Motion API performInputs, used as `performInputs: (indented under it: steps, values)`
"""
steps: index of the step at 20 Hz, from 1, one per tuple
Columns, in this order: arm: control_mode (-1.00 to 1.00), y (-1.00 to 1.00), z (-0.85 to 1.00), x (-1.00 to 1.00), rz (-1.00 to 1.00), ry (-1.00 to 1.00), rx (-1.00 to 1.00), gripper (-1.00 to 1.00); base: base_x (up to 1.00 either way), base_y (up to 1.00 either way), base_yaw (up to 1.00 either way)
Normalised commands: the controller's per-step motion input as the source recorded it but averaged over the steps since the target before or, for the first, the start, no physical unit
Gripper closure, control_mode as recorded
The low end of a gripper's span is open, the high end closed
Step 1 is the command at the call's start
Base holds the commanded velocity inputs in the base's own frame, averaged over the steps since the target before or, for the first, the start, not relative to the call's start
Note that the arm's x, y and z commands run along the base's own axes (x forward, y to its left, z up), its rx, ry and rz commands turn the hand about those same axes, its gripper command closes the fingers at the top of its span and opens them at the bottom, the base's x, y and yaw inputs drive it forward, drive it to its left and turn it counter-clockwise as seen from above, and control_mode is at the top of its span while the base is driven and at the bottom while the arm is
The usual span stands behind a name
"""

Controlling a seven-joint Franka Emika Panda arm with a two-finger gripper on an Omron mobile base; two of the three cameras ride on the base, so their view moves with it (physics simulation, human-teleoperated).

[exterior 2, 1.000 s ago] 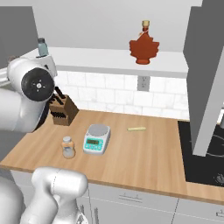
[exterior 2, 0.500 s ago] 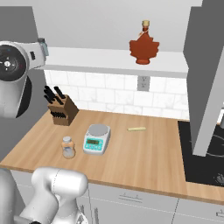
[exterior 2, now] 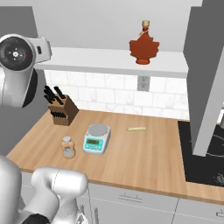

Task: Put the shaker and condiment bottle from the counter next to their counterparts in the cabinet.

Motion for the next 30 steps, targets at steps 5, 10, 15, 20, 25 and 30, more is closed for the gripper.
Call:
performInputs:
  steps: [5,10,15,20,25,30]
  values:
    - [-1.0,0.0,-0.09,0.41,-0.04,0.0,0.0,1.0,0.0,0.0,0.0]
    - [-1.0,0.04,-0.03,0.36,-0.03,0.0,0.0,1.0,0.0,0.0,0.0]
    - [-1.0,0.1,0.0,0.47,-0.06,0.0,0.0,1.0,0.0,0.0,0.0]
    - [-1.0,0.07,-0.03,0.42,-0.07,0.0,0.0,1.0,0.0,0.0,0.0]
    - [-1.0,0.11,-0.2,0.48,-0.07,0.0,0.0,1.0,0.0,0.0,0.0]
    - [-1.0,0.07,-0.1,0.42,-0.07,0.0,0.0,1.0,0.0,0.0,0.0]
